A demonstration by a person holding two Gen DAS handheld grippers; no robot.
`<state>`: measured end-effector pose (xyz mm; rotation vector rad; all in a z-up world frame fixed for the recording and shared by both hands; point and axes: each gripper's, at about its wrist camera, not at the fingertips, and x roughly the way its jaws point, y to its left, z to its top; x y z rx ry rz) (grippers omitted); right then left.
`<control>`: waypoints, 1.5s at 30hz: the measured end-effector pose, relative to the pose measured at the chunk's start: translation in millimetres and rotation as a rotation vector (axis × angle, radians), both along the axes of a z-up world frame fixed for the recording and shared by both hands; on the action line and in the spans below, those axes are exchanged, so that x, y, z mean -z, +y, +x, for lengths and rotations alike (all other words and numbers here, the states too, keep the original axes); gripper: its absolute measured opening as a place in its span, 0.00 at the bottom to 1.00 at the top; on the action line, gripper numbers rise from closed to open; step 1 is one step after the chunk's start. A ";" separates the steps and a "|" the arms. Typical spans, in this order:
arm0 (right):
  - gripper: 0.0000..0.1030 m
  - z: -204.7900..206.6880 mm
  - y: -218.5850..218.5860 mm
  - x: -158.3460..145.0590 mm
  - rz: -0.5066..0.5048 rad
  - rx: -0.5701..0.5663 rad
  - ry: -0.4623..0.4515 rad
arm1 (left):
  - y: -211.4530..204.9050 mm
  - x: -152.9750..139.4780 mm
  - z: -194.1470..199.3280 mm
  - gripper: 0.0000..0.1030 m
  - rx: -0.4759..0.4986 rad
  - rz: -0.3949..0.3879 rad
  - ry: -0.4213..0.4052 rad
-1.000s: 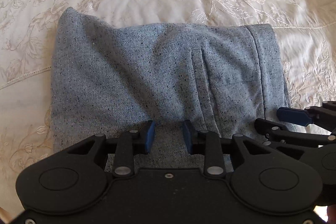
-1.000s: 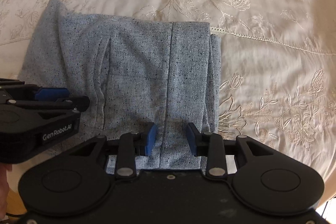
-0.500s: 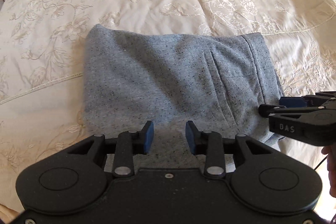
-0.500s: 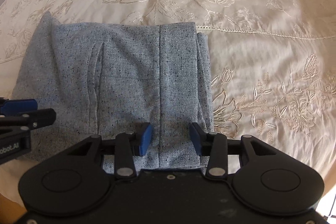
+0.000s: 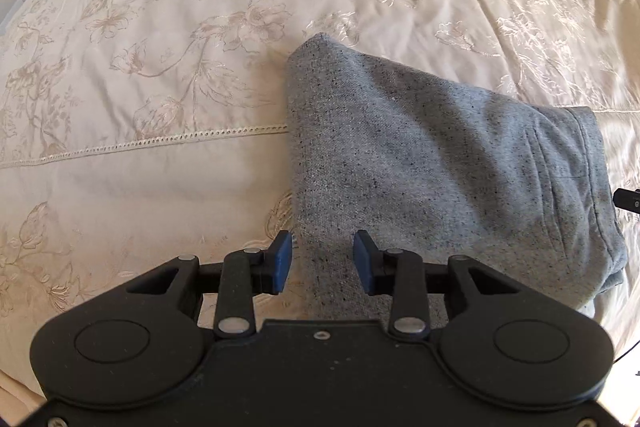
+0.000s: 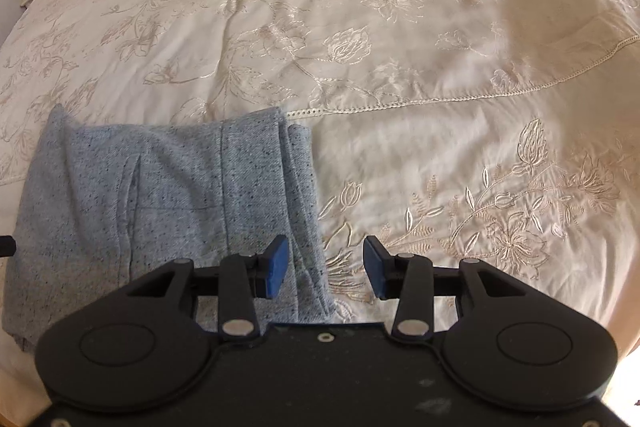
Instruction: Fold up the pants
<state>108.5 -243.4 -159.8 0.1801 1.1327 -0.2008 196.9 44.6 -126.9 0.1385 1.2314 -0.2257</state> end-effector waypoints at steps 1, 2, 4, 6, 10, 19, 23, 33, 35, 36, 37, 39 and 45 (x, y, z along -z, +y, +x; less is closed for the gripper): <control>0.42 4.0 -2.6 2.2 0.002 -0.004 0.001 | -0.6 4.3 2.6 0.45 0.004 -0.002 0.010; 0.42 8.1 -4.8 5.3 0.014 -0.012 0.004 | -0.9 9.1 4.1 0.47 0.009 -0.001 0.024; 0.42 16.6 -7.5 13.7 0.052 -0.034 0.020 | -4.1 16.8 5.4 0.49 0.016 0.004 0.035; 0.42 23.6 -9.3 21.6 0.080 -0.065 0.028 | -7.0 24.2 6.7 0.50 0.019 0.010 0.041; 0.43 35.9 -17.8 35.9 0.138 -0.104 0.043 | -8.1 34.4 10.1 0.57 0.009 0.007 0.034; 0.47 44.2 -47.1 56.9 0.308 -0.077 0.048 | 2.1 47.2 21.6 0.70 0.013 -0.051 0.064; 0.47 46.5 -52.6 59.2 0.361 -0.018 0.079 | 5.2 47.2 23.8 0.70 -0.001 -0.076 0.082; 0.13 44.4 -21.8 21.2 0.271 -0.088 0.015 | -7.4 5.2 9.5 0.11 0.034 -0.079 -0.022; 0.13 40.3 -21.5 9.3 0.267 -0.074 -0.008 | -6.5 -7.7 3.8 0.10 0.037 -0.090 -0.058; 0.12 39.1 -20.0 3.4 0.261 -0.076 -0.017 | -5.2 -15.7 1.6 0.09 0.035 -0.096 -0.076; 0.12 35.2 -19.3 -3.3 0.249 -0.087 -0.028 | -4.0 -21.9 -0.8 0.09 0.033 -0.099 -0.092; 0.12 33.4 -10.7 -17.0 0.212 -0.120 -0.048 | -1.3 -34.1 -2.8 0.08 0.032 -0.113 -0.122; 0.12 40.9 16.0 -49.6 0.190 -0.183 -0.107 | 11.3 -59.2 -2.6 0.08 0.005 -0.087 -0.217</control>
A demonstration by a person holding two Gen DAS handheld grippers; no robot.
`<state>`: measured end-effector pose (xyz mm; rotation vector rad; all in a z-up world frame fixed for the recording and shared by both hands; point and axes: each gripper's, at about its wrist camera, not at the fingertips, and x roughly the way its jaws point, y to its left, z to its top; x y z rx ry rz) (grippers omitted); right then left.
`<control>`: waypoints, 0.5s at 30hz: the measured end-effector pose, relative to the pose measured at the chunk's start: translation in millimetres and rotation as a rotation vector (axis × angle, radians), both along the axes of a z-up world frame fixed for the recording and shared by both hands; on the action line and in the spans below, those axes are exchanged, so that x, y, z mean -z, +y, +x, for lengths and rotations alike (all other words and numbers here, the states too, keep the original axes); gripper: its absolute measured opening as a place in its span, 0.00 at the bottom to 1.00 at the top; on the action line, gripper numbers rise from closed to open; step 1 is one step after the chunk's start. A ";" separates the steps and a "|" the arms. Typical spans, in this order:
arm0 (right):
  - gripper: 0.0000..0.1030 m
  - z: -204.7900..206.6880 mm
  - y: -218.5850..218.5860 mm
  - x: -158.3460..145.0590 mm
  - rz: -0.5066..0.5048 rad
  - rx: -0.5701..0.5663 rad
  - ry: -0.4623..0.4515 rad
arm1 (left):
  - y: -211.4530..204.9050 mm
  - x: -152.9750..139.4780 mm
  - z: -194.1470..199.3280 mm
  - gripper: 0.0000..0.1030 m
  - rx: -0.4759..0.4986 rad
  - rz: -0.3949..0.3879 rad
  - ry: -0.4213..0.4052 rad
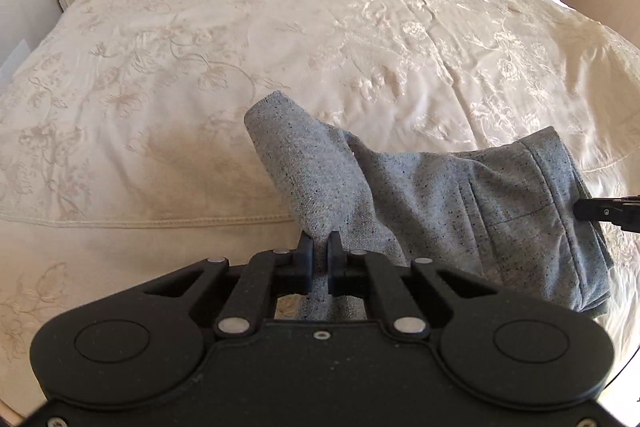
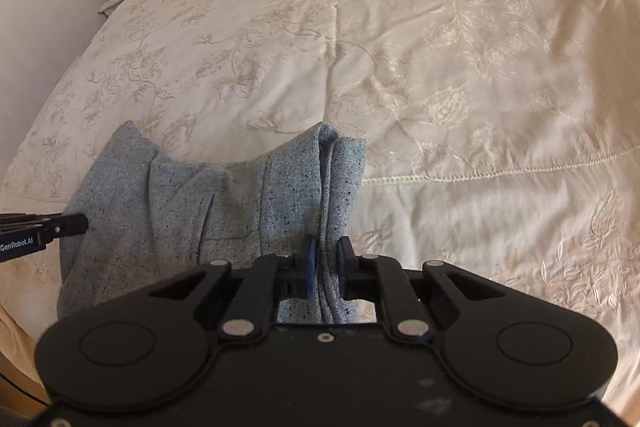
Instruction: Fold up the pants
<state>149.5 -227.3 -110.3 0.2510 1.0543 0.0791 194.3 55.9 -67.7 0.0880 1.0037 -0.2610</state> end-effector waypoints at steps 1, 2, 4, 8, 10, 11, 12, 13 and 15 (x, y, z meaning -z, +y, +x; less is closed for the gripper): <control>0.12 3.9 6.4 -3.9 -0.001 -0.012 -0.012 | 6.5 -3.6 1.8 0.08 -0.016 -0.002 -0.006; 0.12 8.3 13.7 -7.6 -0.004 -0.024 -0.023 | 14.3 -7.1 4.8 0.08 -0.033 -0.007 -0.012; 0.11 18.1 29.5 -15.1 0.001 -0.050 -0.046 | 30.8 -13.2 9.9 0.08 -0.056 0.005 -0.034; 0.11 52.4 68.8 -26.2 0.020 -0.113 -0.086 | 62.9 -17.7 28.0 0.08 -0.107 0.057 -0.071; 0.11 72.5 92.6 -28.2 0.020 -0.148 -0.107 | 79.2 -15.0 40.7 0.08 -0.141 0.080 -0.081; 0.11 83.2 105.2 -27.7 0.020 -0.165 -0.115 | 85.5 -12.7 46.6 0.08 -0.161 0.091 -0.082; 0.11 94.9 117.1 -25.5 0.018 -0.178 -0.118 | 92.0 -8.5 54.0 0.10 -0.185 0.105 -0.077; 0.11 105.5 128.9 -22.9 0.015 -0.190 -0.114 | 98.6 -3.0 61.4 0.12 -0.214 0.122 -0.066; 0.12 124.3 151.2 -15.1 -0.009 -0.202 -0.094 | 111.3 7.6 72.9 0.17 -0.308 0.170 -0.039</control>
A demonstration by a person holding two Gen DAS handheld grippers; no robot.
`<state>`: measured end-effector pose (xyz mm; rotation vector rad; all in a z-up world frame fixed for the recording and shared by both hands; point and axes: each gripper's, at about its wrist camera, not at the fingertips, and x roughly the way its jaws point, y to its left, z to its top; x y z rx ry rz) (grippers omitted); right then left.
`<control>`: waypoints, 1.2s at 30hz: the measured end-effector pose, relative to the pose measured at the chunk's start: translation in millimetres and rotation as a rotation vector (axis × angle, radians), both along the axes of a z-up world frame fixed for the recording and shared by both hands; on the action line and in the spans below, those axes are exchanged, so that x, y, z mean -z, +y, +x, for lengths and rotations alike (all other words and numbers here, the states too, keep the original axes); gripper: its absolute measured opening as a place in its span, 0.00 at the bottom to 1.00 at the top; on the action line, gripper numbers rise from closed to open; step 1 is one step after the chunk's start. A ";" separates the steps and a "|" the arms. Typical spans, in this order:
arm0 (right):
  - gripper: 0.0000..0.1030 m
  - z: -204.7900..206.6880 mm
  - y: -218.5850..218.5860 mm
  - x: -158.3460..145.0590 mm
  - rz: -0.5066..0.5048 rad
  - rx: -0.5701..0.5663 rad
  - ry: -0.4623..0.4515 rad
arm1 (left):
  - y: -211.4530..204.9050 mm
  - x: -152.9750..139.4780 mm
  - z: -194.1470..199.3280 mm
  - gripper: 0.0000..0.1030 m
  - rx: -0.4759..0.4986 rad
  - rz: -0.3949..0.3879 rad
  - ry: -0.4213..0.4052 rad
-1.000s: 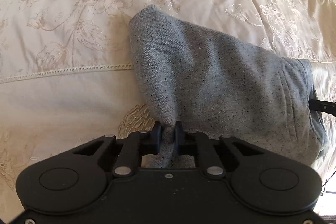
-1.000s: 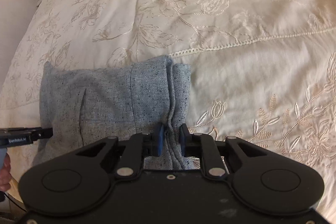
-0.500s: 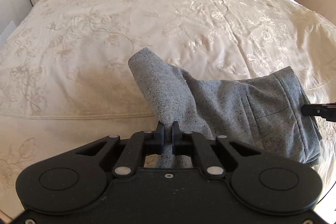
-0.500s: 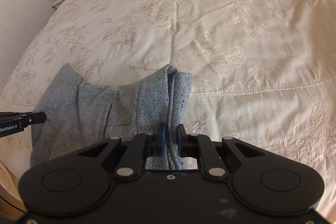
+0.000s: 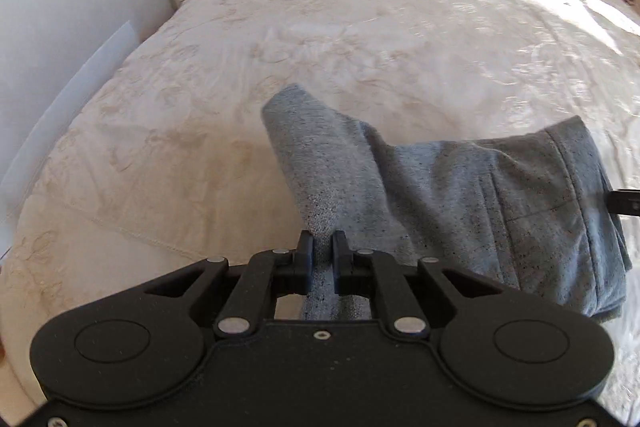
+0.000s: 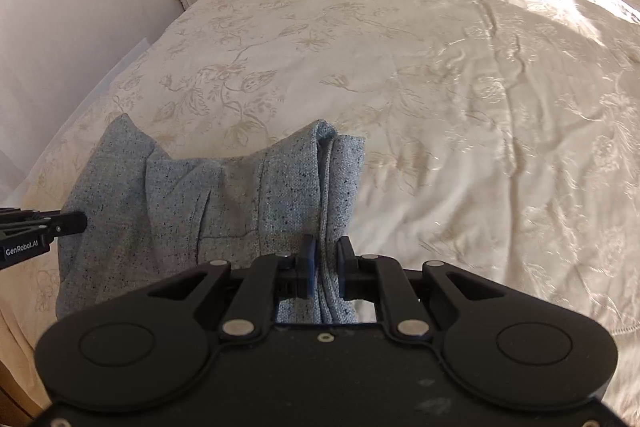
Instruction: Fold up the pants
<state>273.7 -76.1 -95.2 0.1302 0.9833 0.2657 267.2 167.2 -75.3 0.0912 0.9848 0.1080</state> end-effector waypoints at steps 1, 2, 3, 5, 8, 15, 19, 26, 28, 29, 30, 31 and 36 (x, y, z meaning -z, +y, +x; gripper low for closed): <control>0.12 6.5 9.3 3.5 -0.034 0.007 0.005 | 7.1 3.6 2.8 0.17 -0.054 0.015 0.005; 0.12 11.5 18.0 5.7 -0.075 0.018 -0.001 | 14.7 6.4 4.2 0.17 -0.105 0.016 0.010; 0.12 14.8 24.7 7.1 -0.110 0.029 -0.008 | 21.5 8.3 4.6 0.17 -0.143 0.001 0.019; 0.15 14.8 31.8 5.7 -0.163 0.053 -0.012 | 34.8 6.7 -0.3 0.17 -0.187 -0.047 0.033; 0.15 10.2 34.1 1.4 -0.137 0.037 -0.015 | 38.8 0.7 -11.5 0.17 -0.193 -0.061 0.034; 0.16 -21.1 31.9 -16.6 -0.118 0.027 -0.015 | 18.0 -12.9 -30.0 0.19 -0.189 -0.117 0.082; 0.18 -44.4 29.0 -29.0 -0.093 0.031 -0.015 | -4.0 -19.4 -45.2 0.19 -0.176 -0.125 0.096; 0.19 -80.2 24.9 -49.9 -0.077 0.018 -0.033 | -41.4 -34.8 -76.7 0.20 -0.124 -0.112 0.092; 0.20 -89.1 23.8 -56.0 -0.071 0.012 -0.045 | -48.1 -38.5 -85.3 0.21 -0.118 -0.108 0.089; 0.20 -93.3 23.0 -58.8 -0.071 0.009 -0.051 | -51.8 -40.7 -89.9 0.25 -0.120 -0.107 0.087; 0.20 -97.9 22.8 -61.7 -0.073 0.006 -0.060 | -53.7 -42.5 -93.5 0.32 -0.121 -0.108 0.084; 0.20 -103.4 22.3 -65.2 -0.076 0.002 -0.069 | -55.0 -44.5 -97.0 0.35 -0.123 -0.109 0.080; 0.21 -122.1 20.4 -76.4 -0.078 -0.024 -0.094 | -62.0 -53.3 -109.8 0.38 -0.127 -0.099 0.065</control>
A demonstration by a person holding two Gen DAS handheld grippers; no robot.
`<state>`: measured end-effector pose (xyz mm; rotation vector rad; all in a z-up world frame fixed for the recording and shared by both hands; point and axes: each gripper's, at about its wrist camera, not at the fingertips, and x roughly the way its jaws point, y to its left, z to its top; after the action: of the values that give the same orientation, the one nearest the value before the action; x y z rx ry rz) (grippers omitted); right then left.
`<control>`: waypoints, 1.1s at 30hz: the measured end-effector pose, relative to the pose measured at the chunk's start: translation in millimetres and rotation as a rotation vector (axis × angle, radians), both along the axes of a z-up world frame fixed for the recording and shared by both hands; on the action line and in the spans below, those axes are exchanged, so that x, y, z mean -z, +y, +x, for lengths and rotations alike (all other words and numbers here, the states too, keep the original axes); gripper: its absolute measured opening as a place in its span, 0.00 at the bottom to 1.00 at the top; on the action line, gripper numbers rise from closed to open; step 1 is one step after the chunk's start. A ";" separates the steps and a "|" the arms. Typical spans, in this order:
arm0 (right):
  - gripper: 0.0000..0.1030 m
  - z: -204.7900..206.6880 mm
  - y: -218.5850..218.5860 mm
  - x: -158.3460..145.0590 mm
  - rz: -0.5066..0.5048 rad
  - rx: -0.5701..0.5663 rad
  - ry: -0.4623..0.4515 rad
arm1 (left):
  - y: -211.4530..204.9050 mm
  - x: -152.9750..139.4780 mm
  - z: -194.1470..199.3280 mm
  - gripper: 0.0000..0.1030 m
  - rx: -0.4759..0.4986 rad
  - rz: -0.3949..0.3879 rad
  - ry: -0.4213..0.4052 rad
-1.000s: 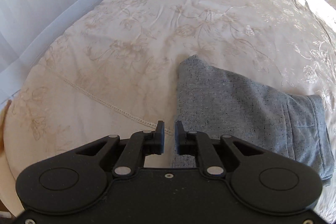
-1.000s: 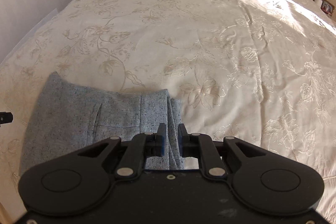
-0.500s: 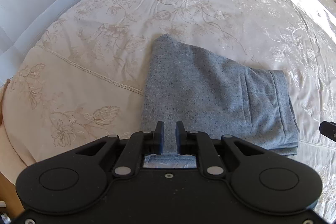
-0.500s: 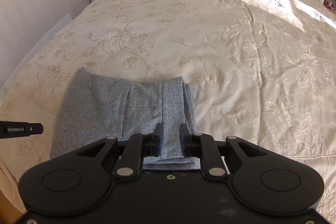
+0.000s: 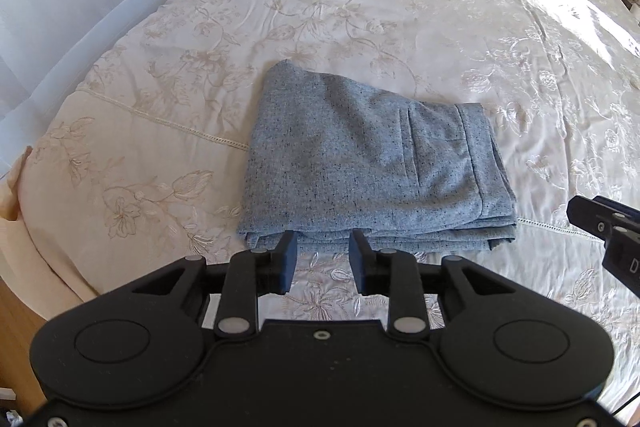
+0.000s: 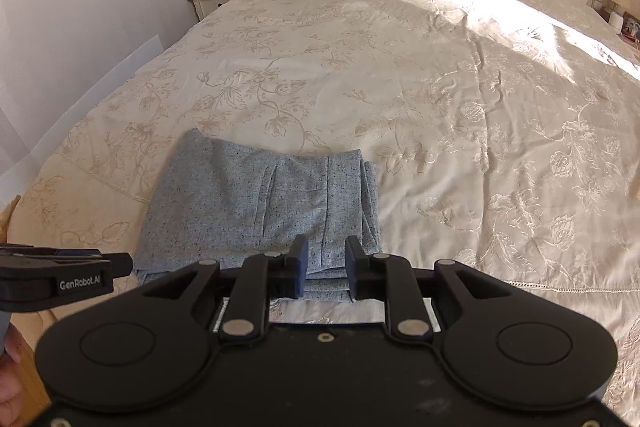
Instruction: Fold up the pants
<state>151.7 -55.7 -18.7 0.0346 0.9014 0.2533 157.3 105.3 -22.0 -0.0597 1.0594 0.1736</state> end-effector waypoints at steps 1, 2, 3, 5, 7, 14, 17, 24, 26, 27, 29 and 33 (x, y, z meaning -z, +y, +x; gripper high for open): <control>0.22 -3.2 -0.6 -1.7 0.000 -0.005 -0.003 | -2.1 -1.1 -2.6 0.38 -0.001 0.003 0.000; 0.22 -5.9 -1.2 -3.1 0.002 -0.010 -0.004 | -2.7 -2.5 -3.9 0.38 -0.005 0.004 -0.001; 0.22 -8.3 -1.8 -4.3 0.005 -0.016 -0.005 | -3.4 -4.0 -5.8 0.38 -0.009 0.003 -0.005; 0.22 -11.9 -3.1 -6.2 0.007 -0.024 -0.008 | -5.8 -6.6 -10.0 0.38 -0.016 0.006 -0.011; 0.22 -15.6 -3.7 -8.2 0.004 -0.037 -0.015 | -9.3 -7.5 -14.5 0.38 -0.016 0.015 -0.016; 0.23 -24.5 -5.1 -14.3 -0.003 -0.073 -0.032 | -16.9 -10.1 -24.0 0.38 -0.030 0.029 -0.025; 0.23 -26.8 -5.3 -15.4 -0.007 -0.080 -0.033 | -16.1 -12.1 -27.6 0.38 -0.050 0.032 -0.030; 0.23 -33.2 -1.6 -19.6 -0.011 -0.097 -0.047 | -13.3 -13.0 -31.1 0.38 -0.082 0.032 -0.019; 0.23 -35.0 -0.6 -20.6 -0.011 -0.100 -0.051 | -12.8 -13.7 -32.4 0.38 -0.085 0.032 -0.019; 0.23 -35.9 -0.2 -21.1 -0.012 -0.101 -0.052 | -12.5 -14.1 -32.7 0.38 -0.084 0.033 -0.020; 0.23 -37.3 0.3 -21.8 -0.014 -0.102 -0.054 | -12.8 -15.0 -33.2 0.38 -0.086 0.035 -0.022; 0.23 -39.8 0.8 -23.3 -0.012 -0.099 -0.058 | -12.9 -16.1 -35.3 0.38 -0.089 0.042 -0.026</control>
<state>111.9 -54.9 4.5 -0.0283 0.8475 0.3398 122.0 92.4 -5.9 -0.0712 1.0278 0.2743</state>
